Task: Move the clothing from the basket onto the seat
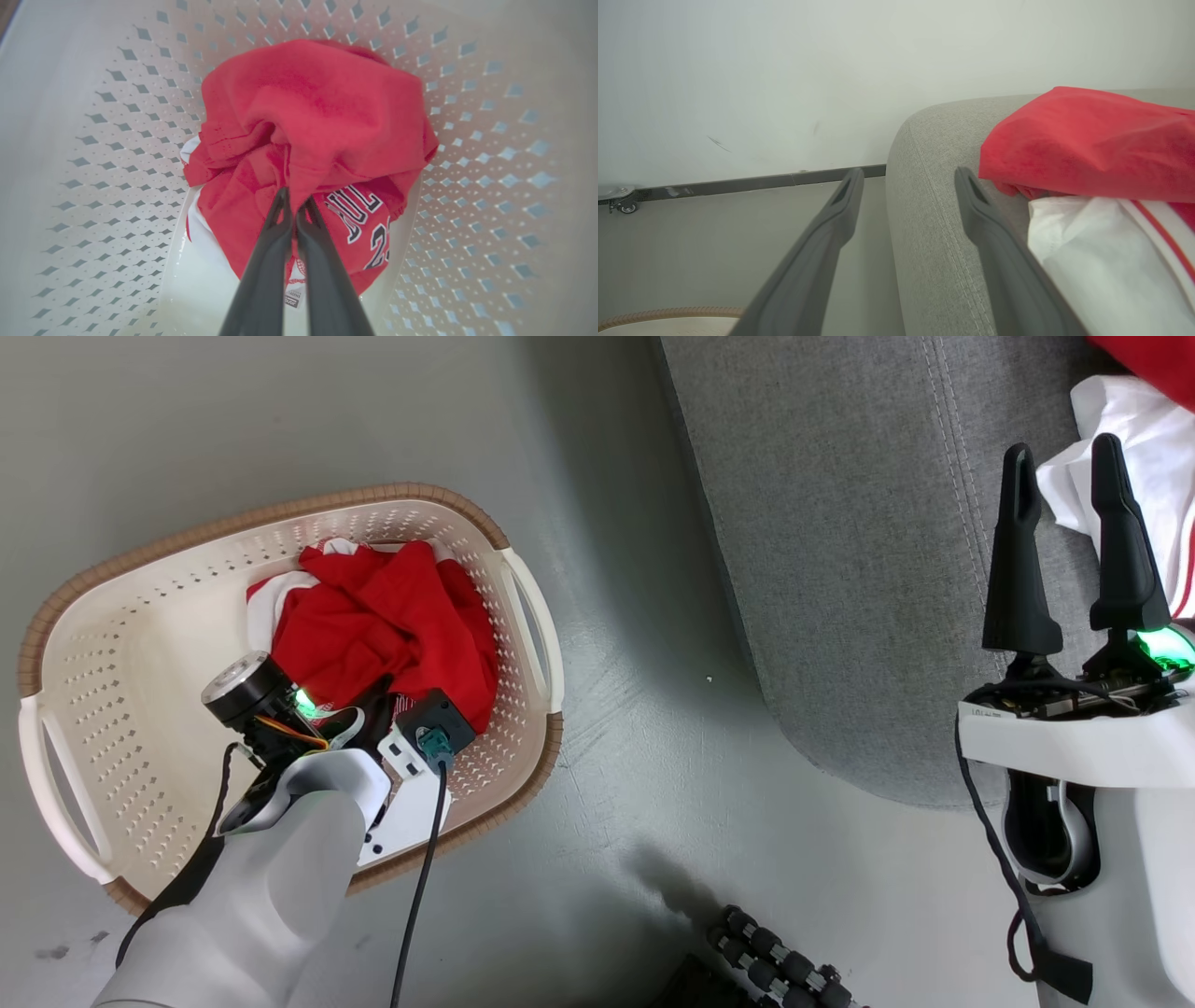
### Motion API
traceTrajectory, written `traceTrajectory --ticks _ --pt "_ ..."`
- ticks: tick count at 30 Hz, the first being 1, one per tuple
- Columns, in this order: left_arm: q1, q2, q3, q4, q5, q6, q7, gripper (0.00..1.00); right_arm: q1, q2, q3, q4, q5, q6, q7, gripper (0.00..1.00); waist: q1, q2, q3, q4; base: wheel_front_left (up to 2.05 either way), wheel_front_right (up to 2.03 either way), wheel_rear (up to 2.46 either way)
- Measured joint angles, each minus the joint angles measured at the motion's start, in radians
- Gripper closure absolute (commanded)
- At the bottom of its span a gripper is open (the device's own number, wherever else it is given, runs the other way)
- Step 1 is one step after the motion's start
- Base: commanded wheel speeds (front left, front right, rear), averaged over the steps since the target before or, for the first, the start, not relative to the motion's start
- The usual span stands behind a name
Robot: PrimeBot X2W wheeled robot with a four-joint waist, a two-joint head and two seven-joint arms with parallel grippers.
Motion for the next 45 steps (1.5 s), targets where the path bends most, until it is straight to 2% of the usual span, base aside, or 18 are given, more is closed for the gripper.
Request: traceTrajectory --ticks 18,36,45 --pt "0.000 0.008 0.013 -0.040 -0.023 0.005 -0.127 1.00 -0.012 0.000 0.010 0.051 -0.013 0.000 0.000 0.00 0.0000 0.0000 -0.069 0.039 0.00 0.00 0.00" --pt "0.008 -0.026 0.035 -0.155 -0.084 0.008 -0.178 1.00 -0.012 -0.001 0.005 0.078 -0.074 0.000 0.000 0.00 0.0000 0.0000 -0.155 0.094 0.00 0.00 0.00" --pt "0.048 -0.019 0.056 -0.249 -0.115 0.034 -0.186 1.00 -0.009 -0.002 0.006 0.104 -0.125 0.000 0.000 0.00 0.0000 0.0000 -0.209 0.128 0.00 0.00 0.00"
